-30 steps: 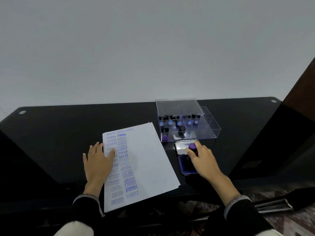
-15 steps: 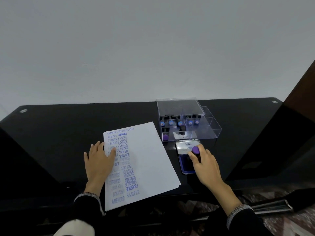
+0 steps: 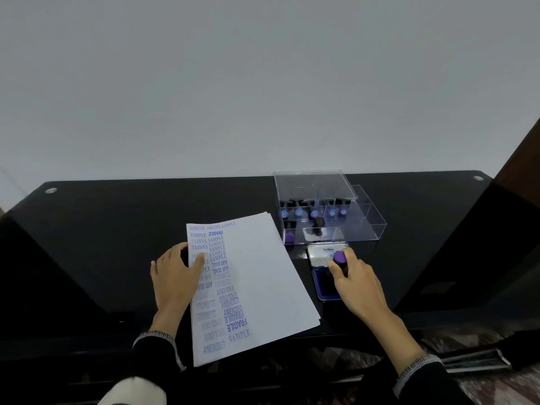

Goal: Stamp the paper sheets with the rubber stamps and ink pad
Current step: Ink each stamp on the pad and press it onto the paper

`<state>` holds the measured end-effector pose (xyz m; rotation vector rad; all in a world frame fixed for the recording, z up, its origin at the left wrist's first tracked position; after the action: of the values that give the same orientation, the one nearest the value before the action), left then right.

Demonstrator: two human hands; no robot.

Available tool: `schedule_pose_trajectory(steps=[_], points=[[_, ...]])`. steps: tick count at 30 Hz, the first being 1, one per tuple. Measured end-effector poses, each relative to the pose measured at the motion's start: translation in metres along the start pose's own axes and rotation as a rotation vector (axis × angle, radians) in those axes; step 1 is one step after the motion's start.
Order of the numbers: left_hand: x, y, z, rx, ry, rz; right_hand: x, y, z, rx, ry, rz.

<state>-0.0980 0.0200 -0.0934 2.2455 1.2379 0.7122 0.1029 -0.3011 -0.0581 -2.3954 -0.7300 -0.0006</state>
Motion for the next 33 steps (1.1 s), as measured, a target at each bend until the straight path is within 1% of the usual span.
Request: schedule_pose_trajectory(steps=[2,4,6,10,13,17,20,24,27,33], points=[[0.0,0.001,-0.002,-0.042,0.01,-0.005,-0.003,-0.017,-0.001,0.105,0.041,-0.02],[-0.001,0.003,-0.005,-0.067,0.017,-0.012,-0.005,-0.04,0.008,0.315,0.038,-0.024],[-0.002,0.004,-0.007,-0.082,0.021,-0.018,-0.001,-0.066,0.028,0.474,-0.031,-0.045],[-0.002,0.004,-0.008,-0.062,0.013,-0.026,0.028,-0.109,0.067,0.588,-0.139,-0.108],[-0.002,0.005,-0.009,-0.052,0.003,-0.046,0.06,-0.132,0.09,0.584,-0.165,-0.132],[-0.001,0.006,-0.006,0.014,-0.022,-0.038,0.097,-0.15,0.113,0.466,-0.183,-0.175],[0.0,0.006,-0.005,0.059,-0.026,-0.037,0.114,-0.163,0.124,0.436,-0.212,-0.219],[0.001,0.005,-0.005,0.064,-0.026,-0.045,0.124,-0.173,0.135,0.371,-0.246,-0.252],[0.0,0.007,-0.004,0.063,-0.03,-0.036,0.125,-0.171,0.144,0.383,-0.271,-0.247],[-0.001,0.008,-0.005,0.026,-0.031,-0.048,0.123,-0.167,0.149,0.373,-0.212,-0.248]])
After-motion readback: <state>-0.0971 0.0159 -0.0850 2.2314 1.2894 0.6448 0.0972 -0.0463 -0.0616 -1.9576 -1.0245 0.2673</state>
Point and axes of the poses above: each hand's wrist, its own x-axis towards the middle knuckle, its own z-axis out of the palm, y = z × x, the point moved 8 cm from there along x, towards the middle knuckle, and after that the axes turned 1 degree about -z, right-handed, at the moved point
